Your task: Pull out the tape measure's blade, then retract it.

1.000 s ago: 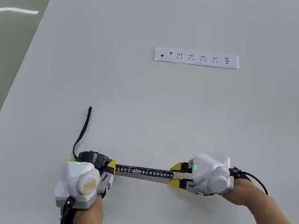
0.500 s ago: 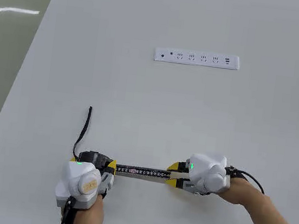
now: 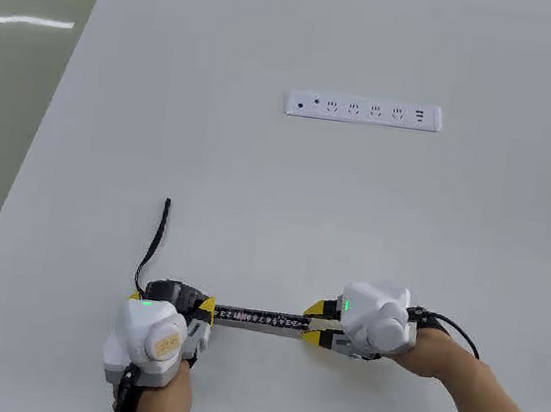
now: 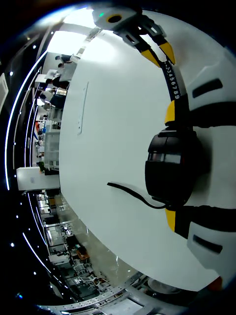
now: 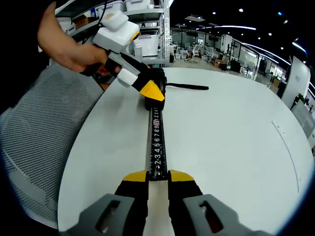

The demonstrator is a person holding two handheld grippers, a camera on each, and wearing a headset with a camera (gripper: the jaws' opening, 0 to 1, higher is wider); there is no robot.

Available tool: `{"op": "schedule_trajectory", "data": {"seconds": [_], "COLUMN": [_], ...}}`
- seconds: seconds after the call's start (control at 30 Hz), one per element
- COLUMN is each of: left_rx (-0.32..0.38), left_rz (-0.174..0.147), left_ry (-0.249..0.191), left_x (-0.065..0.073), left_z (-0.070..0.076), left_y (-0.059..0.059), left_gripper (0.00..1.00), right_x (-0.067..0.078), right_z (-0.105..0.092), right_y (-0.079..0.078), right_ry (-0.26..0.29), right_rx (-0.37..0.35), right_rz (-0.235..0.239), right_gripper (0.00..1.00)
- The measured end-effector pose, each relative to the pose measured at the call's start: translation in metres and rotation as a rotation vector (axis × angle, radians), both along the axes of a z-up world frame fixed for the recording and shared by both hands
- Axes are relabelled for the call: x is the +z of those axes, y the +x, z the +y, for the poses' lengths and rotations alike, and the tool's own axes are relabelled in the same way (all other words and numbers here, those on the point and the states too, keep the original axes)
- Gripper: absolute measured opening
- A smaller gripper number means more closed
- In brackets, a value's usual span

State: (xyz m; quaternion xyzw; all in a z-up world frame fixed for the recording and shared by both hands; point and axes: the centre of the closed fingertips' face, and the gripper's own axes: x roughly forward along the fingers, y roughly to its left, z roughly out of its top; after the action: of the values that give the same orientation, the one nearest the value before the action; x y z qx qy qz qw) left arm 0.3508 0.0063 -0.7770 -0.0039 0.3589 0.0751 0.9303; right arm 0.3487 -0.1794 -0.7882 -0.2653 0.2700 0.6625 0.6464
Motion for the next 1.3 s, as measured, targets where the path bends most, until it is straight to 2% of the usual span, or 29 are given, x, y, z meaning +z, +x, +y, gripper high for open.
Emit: {"op": "schedule_trajectory", "data": {"seconds": [0.47,0.67,0.8,1.3], "left_rx": [-0.001,-0.006,-0.008,-0.020], "left_rz": [0.001,-0.001,-0.001,0.004], "left_ry": [0.005,0.013,0.021,0.037], "left_x": [-0.001,-0.001,-0.001,-0.002], "left_z": [0.001,0.001,0.001,0.001], "left_y": [0.001,0.001,0.001,0.000], "left_gripper": [0.62,0.62,0.62,0.62], "right_x": [-0.022,-0.023,-0.018,-0.020], "right_z": [0.008,0.012,0.014,0.023], "right_y": [0.007,0.006,0.004,0.002], "right_ry": [-0.002,0.001,0.002,0.011], "right_rx": [-0.012,-0.014,-0.013,-0.012], "right_rz": [0.008,0.012,0.013,0.021], "right_gripper": [0.13,0.13,0.13,0.13]}}
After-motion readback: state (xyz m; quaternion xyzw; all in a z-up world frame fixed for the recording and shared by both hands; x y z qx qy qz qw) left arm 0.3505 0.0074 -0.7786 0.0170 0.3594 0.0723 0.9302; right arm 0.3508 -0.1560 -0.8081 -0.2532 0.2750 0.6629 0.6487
